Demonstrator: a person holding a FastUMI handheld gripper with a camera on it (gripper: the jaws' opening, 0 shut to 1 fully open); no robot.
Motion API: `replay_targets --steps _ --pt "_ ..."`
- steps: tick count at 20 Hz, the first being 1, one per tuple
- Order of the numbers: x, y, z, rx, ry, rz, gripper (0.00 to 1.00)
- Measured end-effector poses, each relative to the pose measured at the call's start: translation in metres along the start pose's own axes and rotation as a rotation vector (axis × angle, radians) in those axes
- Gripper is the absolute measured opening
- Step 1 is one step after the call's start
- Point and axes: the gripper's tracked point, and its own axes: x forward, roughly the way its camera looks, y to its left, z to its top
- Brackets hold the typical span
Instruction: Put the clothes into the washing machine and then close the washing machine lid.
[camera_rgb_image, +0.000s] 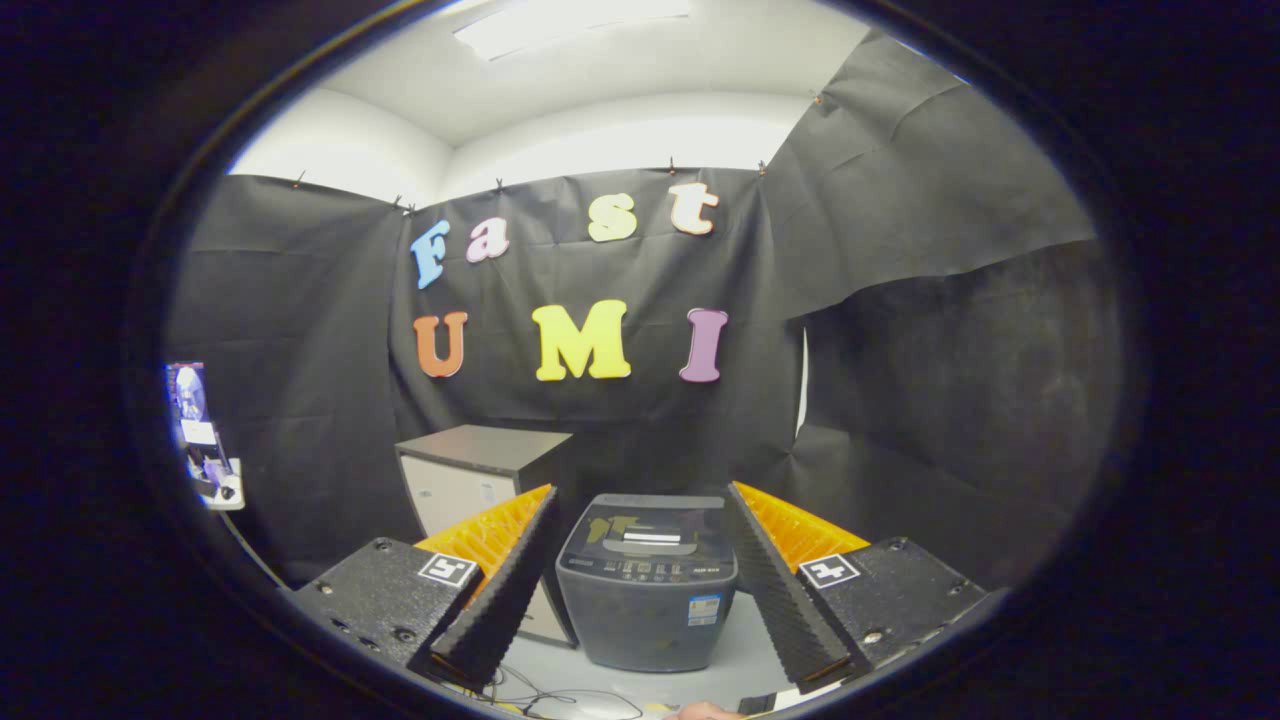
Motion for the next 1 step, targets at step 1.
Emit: replay_targets --steps 1 --pt "-0.0057 0.0006 -0.0063 0.008 0.008 0.001 1.0"
